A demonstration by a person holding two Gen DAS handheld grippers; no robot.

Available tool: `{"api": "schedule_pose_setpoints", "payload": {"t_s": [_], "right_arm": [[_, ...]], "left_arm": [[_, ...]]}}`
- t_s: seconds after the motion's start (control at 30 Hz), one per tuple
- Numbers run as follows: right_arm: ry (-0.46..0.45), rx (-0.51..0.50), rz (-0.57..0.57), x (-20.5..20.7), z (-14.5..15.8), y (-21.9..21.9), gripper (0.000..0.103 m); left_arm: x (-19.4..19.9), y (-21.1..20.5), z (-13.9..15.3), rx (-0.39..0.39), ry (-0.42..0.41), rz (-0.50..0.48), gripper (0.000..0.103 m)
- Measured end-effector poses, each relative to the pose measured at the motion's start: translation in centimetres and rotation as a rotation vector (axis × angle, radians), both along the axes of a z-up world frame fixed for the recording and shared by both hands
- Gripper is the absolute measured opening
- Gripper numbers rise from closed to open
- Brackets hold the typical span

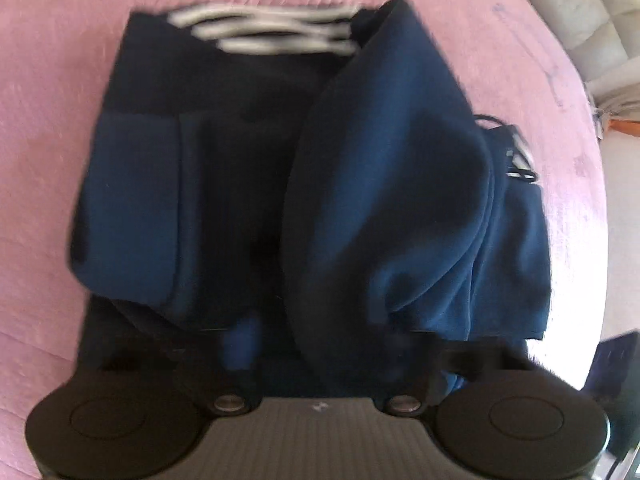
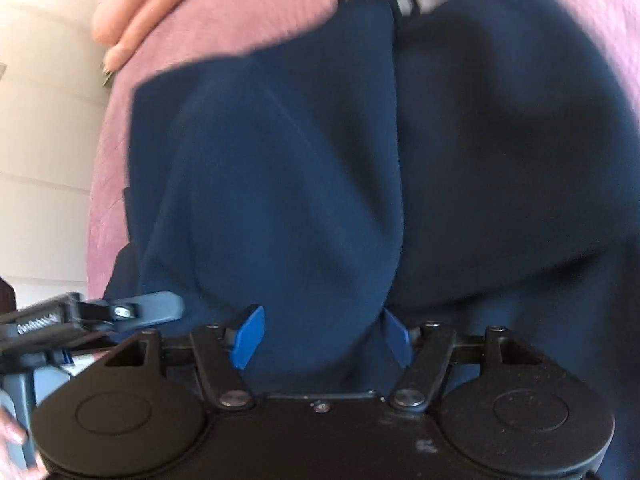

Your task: Fold large clothes

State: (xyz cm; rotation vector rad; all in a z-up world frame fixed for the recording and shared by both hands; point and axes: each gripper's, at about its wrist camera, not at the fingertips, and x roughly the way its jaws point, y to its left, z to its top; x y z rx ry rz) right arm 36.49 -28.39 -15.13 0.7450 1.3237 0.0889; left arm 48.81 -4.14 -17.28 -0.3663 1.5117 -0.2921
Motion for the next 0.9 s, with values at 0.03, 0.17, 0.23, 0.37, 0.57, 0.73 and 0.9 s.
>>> {"api": "schedule_pose_setpoints", "payload": {"t_s": [0.03,0.17,0.23,0.37,0.57,0.73,0.9], "right_arm": [[-0.020,0.014,-0.028,-0.2,-0.2,0.0,0.062],[-0.193,-0.003,-0.086,-1.7,4.8,-0.9,0.021],[-0.263,-0.023,-0.066,-2.6,8.0,-1.8,0.021],[-0.096,-0.150,0.066,-1.5,6.9,-0.7,0.042],[0.067,-0.218,0.075,-2.3,4.1,-1.4,0.076],[-0.031,-0.315,0.089,-3.3,6.4,-0.7,0.077],[0.051,-0.519,0.322,-4.8,1.9,2.7,0.081]], "left_arm": [[-0.1,-0.2,-0.2,-0.003,0.007,0.006,0.021],[-1.4,-1.0,4.0,-0.050,-0.086,-0.004,0.014],[-2.6,-0.9,5.8,-0.091,-0.095,0.024,0.014],[-5.2,-1.5,3.9,0.033,-0.025,0.006,0.030],[-7.3,1.2,1.6,0.054,0.032,0.035,0.079],[-8.1,2.9,1.0,0.164,0.008,0.034,0.091],[-9.9,3.7,-0.9,0.364,0.025,-0.034,0.087]]}}
